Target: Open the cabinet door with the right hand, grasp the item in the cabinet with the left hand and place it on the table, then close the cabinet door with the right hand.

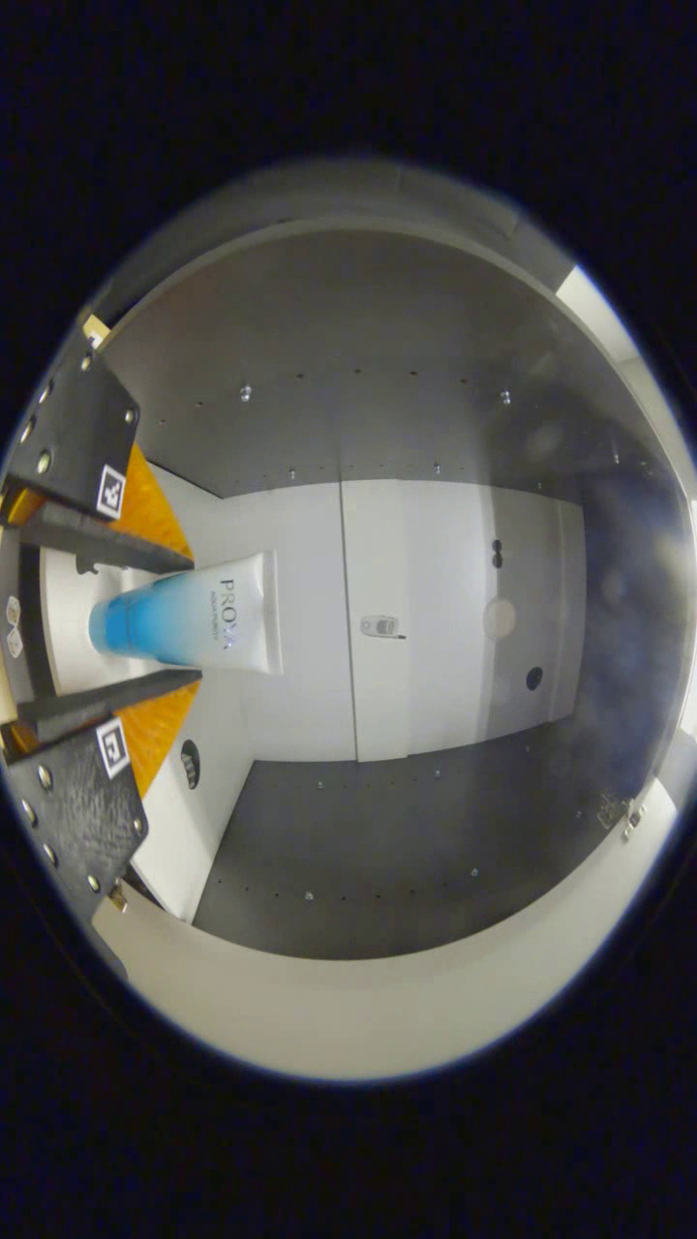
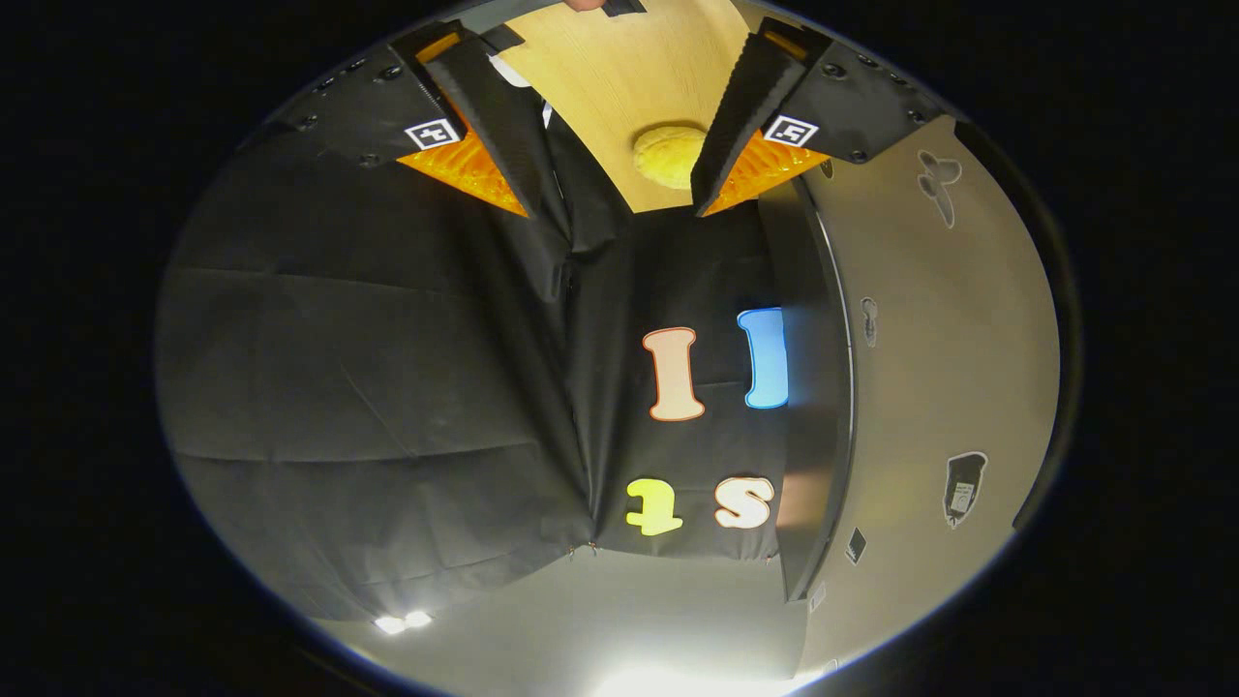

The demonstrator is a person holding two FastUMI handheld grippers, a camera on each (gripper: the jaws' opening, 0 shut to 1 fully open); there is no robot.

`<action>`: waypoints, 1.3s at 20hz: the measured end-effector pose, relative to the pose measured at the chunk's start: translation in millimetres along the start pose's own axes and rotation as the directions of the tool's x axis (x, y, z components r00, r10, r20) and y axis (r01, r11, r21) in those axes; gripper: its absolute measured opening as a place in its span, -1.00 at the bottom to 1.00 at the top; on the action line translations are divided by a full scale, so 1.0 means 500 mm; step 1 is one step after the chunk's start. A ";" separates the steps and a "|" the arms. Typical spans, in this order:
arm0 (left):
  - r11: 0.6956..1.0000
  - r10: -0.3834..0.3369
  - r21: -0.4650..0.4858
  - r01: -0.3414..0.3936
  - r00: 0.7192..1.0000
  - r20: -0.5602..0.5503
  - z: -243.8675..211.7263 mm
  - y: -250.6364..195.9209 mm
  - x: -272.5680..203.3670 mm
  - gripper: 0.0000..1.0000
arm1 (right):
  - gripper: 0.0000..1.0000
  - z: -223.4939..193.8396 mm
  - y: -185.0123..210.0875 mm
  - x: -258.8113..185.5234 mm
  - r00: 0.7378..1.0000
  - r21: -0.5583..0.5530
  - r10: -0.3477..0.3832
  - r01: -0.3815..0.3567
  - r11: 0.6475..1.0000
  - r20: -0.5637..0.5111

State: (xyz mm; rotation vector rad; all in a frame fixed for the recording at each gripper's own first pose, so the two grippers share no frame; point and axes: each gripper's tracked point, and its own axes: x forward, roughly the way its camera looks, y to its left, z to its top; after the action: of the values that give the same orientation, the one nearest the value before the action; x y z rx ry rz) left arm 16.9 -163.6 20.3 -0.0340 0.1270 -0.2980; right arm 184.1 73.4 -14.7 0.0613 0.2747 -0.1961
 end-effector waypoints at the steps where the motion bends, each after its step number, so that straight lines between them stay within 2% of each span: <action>1: 1.000 0.004 0.002 -0.004 1.000 -0.007 -0.005 0.000 0.000 0.04 | 0.84 0.001 -0.002 0.003 1.000 0.002 0.002 -0.002 1.000 -0.001; 2: 1.000 0.009 -0.002 -0.009 1.000 -0.003 -0.001 0.003 -0.008 0.00 | 0.95 -0.001 -0.002 0.004 1.000 0.005 0.008 -0.008 1.000 -0.003; 5: 1.000 0.010 -0.002 -0.010 1.000 0.020 0.010 0.002 -0.015 0.01 | 0.95 0.002 -0.008 0.005 1.000 0.008 0.022 -0.022 1.000 -0.001; 6: 1.000 0.015 0.006 -0.015 1.000 0.028 0.011 0.003 -0.016 -0.01 | 0.84 0.003 -0.007 0.005 1.000 0.009 0.031 -0.031 0.999 0.000; 7: 1.000 0.019 0.012 -0.019 0.999 0.037 0.017 0.004 -0.021 -0.01 | 0.95 0.006 -0.007 0.006 0.999 0.009 0.041 -0.041 0.999 0.001; 15: 0.998 0.058 0.001 -0.058 0.995 0.076 0.030 0.011 -0.060 0.01 | 0.95 0.024 -0.008 -0.006 0.991 -0.001 0.132 -0.132 0.991 0.026; 26: 0.987 0.159 -0.020 -0.158 0.985 0.059 -0.001 0.040 -0.132 0.01 | 0.95 0.007 -0.024 -0.039 0.976 0.000 0.216 -0.216 0.976 0.032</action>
State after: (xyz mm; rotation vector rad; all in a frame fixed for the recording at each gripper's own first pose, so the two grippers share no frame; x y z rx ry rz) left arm -40.0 -125.0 26.4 -0.0481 0.0717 -0.1365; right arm 164.3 65.0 -6.7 0.0905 0.2337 0.0184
